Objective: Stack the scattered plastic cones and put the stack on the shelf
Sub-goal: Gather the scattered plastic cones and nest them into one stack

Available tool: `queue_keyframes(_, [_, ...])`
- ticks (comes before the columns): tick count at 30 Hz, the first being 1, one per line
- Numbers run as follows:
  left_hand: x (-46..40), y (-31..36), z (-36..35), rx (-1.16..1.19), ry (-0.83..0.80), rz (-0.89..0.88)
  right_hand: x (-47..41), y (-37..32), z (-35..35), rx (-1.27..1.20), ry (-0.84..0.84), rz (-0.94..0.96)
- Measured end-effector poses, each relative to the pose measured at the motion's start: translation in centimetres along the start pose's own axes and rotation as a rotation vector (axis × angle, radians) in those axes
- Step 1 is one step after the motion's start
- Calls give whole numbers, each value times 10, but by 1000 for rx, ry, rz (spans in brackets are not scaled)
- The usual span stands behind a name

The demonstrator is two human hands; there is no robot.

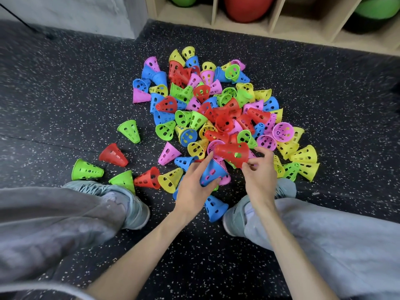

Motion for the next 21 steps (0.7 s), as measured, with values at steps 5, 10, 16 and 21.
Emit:
queue_keyframes(5, [2,1,0,11,6,40,4,-10,-5,146,-72,34])
queue_keyframes(10, [2,6,2,55,5,53,3,-13,-12,130,-134,84])
queue_keyframes(16, [6,8,3,53,34,49,4,-17,-24,128,-235,112])
queue_keyframes(21, [5,-1,4,86,20,94,8,-15,-33,103,-262,117])
Point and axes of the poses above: each hand's wrist, its own x-axis away from the middle knuckle, its own z-axis out of the back of the hand, y = z × x, the point moved 8 cm from there along -x, towards the middle knuckle, and after that the axes turned 14 degrees about -y, right-handed, at the moved point
